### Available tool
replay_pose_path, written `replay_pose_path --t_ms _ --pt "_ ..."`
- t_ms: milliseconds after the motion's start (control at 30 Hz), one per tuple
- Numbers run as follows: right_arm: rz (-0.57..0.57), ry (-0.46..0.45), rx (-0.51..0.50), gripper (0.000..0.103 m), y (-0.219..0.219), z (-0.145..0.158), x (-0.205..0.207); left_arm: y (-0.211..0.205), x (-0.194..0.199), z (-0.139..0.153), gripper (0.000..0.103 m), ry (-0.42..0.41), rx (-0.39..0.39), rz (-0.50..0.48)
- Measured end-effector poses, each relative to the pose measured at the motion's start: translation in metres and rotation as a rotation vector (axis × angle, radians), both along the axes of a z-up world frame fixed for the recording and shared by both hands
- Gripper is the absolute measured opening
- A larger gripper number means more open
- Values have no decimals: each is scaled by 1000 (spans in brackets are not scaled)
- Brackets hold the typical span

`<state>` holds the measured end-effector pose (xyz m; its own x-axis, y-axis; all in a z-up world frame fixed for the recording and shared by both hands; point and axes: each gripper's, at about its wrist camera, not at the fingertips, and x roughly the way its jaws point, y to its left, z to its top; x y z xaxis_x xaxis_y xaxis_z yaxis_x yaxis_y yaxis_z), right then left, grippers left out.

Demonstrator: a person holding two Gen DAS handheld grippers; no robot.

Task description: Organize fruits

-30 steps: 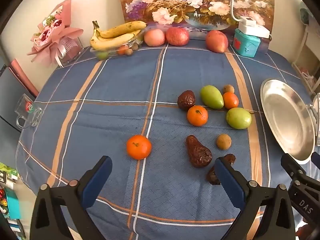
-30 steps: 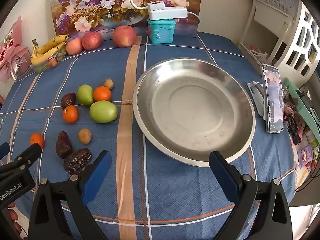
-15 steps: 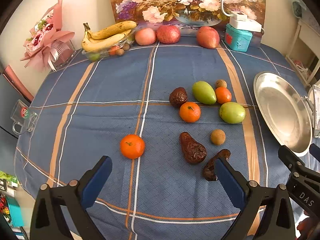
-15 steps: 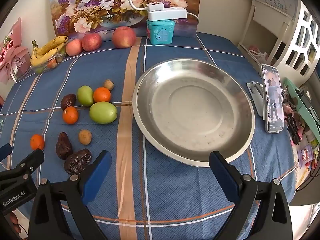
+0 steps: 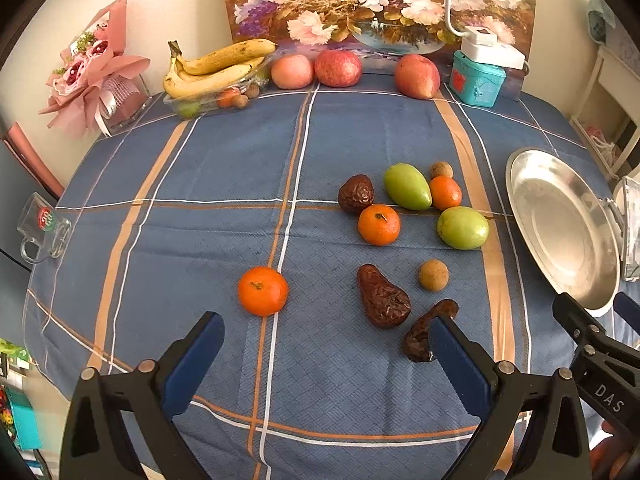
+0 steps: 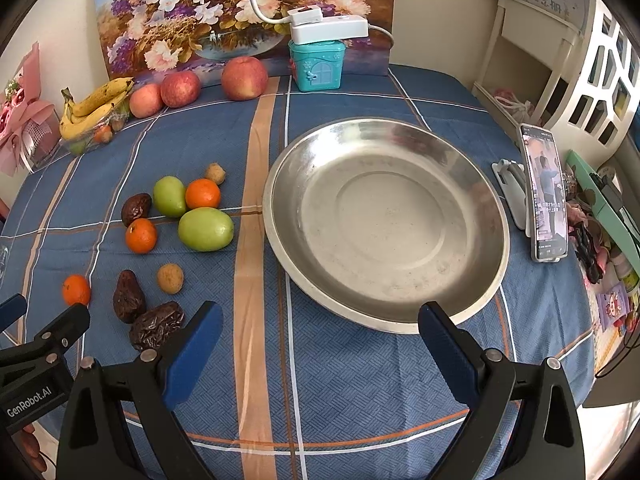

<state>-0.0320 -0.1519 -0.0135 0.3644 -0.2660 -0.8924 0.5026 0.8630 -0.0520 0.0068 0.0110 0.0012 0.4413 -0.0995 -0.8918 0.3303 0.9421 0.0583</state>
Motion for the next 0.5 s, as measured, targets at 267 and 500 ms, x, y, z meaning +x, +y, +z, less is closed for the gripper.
replay_pose_path --t_ms 267,500 --pt "7 5 -3 98 1 0 1 1 2 -2 103 13 13 13" --pt "7 7 -4 98 2 0 1 2 3 -4 103 22 7 16"
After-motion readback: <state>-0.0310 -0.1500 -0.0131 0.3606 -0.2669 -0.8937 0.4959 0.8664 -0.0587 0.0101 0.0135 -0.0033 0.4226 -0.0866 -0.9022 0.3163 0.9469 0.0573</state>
